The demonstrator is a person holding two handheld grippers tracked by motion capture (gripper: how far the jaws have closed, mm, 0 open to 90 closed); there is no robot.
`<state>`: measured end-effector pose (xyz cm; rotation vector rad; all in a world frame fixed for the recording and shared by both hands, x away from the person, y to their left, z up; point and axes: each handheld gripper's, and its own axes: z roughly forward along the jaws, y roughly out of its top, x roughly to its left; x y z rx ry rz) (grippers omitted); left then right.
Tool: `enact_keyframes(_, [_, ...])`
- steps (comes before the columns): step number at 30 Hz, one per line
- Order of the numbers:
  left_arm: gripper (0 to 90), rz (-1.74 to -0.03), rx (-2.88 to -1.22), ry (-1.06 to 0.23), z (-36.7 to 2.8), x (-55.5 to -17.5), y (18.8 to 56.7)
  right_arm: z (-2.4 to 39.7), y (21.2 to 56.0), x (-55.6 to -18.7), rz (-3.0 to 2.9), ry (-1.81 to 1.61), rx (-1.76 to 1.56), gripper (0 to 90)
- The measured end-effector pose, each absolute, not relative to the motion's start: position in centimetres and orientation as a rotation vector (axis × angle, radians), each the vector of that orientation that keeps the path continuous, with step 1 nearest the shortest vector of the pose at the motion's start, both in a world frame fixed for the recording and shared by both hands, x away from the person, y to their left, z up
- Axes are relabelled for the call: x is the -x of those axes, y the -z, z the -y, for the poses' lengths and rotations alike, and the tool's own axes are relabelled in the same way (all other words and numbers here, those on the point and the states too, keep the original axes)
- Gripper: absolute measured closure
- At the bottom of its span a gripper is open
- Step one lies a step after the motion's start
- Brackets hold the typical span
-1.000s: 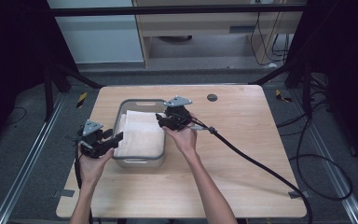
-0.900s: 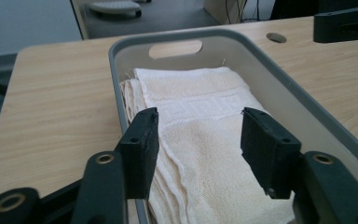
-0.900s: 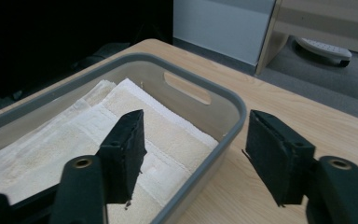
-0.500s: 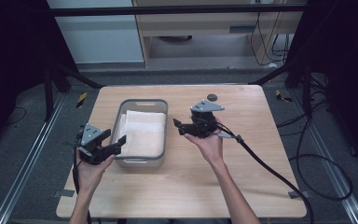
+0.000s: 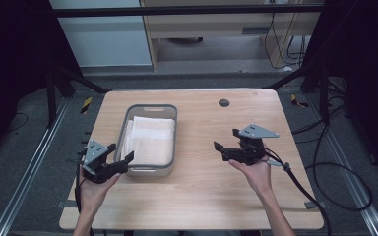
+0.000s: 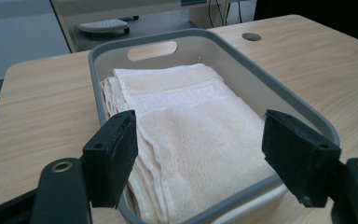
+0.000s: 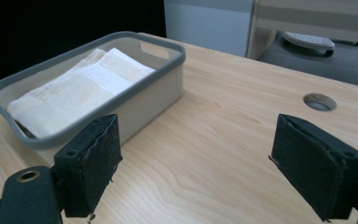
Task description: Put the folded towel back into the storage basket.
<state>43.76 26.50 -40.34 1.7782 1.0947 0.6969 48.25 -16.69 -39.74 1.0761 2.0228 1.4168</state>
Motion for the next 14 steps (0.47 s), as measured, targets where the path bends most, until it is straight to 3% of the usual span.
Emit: enact_keyframes(14, [28.2,-1.118,-1.79,-0.719,-28.0,-41.1,42.8,23.4,43.7,-44.7,-1.973,-1.373,-1.174,15.0])
